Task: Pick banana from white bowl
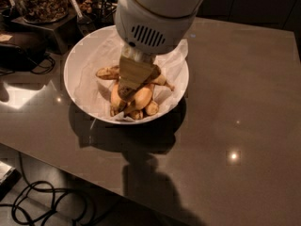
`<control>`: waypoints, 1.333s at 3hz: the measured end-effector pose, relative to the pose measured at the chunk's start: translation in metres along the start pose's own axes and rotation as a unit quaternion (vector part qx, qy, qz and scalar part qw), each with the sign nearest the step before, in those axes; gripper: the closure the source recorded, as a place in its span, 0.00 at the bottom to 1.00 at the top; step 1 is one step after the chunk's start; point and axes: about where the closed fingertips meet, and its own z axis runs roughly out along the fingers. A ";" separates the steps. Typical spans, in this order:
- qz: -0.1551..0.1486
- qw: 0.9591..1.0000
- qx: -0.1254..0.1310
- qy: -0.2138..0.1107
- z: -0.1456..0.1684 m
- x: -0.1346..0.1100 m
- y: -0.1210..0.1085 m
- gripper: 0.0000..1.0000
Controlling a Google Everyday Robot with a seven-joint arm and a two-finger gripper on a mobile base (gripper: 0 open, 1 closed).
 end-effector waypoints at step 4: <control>0.000 1.000 0.000 0.000 0.000 0.000 0.000 0.72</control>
Offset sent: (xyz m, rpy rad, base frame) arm -0.0472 -0.1514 0.1767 0.2632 -0.1091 0.5150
